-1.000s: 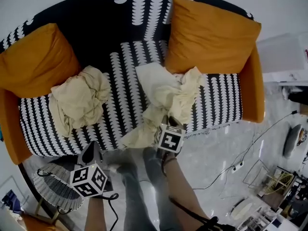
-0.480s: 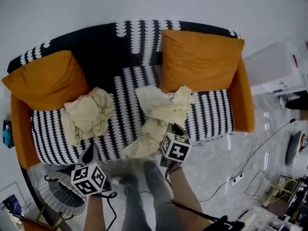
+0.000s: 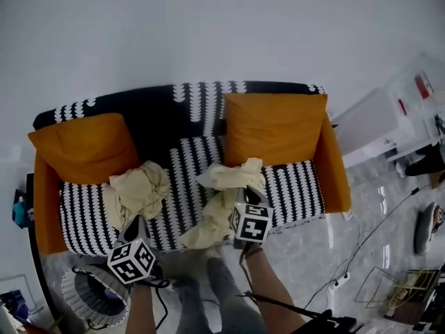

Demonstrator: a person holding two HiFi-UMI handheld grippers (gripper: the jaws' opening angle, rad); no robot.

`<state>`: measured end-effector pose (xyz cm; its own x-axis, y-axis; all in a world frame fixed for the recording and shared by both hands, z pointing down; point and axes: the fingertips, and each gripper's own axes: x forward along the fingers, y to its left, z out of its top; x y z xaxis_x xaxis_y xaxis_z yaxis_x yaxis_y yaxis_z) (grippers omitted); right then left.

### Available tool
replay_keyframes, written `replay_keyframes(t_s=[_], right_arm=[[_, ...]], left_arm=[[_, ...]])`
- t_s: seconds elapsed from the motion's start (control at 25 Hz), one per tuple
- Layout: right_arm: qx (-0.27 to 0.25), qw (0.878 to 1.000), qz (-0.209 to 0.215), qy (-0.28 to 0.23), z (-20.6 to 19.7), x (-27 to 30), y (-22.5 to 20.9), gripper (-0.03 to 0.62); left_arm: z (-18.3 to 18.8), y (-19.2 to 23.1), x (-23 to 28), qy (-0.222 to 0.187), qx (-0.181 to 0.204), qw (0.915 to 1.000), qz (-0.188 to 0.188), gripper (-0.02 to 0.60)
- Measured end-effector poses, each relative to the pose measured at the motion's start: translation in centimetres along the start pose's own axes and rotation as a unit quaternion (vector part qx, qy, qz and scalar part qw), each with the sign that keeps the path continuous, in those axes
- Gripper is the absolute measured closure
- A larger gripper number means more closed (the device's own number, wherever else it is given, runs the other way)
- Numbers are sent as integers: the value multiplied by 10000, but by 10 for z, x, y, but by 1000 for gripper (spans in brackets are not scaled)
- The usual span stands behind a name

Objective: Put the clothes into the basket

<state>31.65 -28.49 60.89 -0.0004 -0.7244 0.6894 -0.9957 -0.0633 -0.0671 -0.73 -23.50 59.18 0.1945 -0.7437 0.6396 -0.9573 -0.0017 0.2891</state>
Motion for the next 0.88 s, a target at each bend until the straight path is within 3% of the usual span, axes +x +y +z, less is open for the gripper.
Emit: replay_keyframes(t_s=[0.44, 0.88], right_arm=[[-261, 9936, 556, -951, 130, -83, 26, 572], [-915, 9719, 1246, -1775, 235, -170, 64, 572]], left_arm=[[97, -53, -57, -846, 109, 9955, -408, 586], [196, -77, -131, -1941, 242, 9795, -483, 586]])
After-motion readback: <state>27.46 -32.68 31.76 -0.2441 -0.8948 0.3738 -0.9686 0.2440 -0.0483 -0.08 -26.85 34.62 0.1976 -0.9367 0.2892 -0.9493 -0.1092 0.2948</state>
